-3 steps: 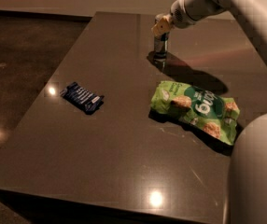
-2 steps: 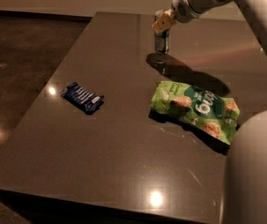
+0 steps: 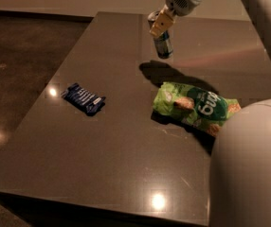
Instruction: Knock redbull can over
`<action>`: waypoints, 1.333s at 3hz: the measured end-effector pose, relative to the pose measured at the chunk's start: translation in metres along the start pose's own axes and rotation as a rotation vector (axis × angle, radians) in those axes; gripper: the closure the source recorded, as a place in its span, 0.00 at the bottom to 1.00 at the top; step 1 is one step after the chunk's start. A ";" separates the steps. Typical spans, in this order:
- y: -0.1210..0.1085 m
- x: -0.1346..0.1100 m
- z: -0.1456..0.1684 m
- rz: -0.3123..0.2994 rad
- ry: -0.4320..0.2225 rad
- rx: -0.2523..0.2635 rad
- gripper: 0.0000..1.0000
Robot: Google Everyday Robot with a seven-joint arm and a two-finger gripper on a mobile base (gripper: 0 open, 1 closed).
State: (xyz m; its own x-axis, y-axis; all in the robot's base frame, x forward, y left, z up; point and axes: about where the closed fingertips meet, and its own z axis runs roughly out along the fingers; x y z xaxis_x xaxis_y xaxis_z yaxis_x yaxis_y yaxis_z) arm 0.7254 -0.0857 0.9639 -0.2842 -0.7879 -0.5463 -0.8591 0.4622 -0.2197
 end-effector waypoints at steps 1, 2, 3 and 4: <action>0.024 -0.004 0.000 -0.147 0.084 -0.044 1.00; 0.042 -0.006 0.007 -0.252 0.150 -0.082 0.87; 0.057 -0.006 0.015 -0.319 0.189 -0.108 0.63; 0.068 -0.005 0.021 -0.357 0.207 -0.129 0.41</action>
Offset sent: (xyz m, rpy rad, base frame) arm -0.0524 0.0379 -0.0220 -0.3312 0.0579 0.3245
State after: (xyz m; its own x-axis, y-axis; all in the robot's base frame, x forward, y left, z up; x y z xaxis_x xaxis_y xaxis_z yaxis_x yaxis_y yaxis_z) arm 0.6773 -0.0418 0.9352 -0.0280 -0.9602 -0.2780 -0.9613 0.1021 -0.2558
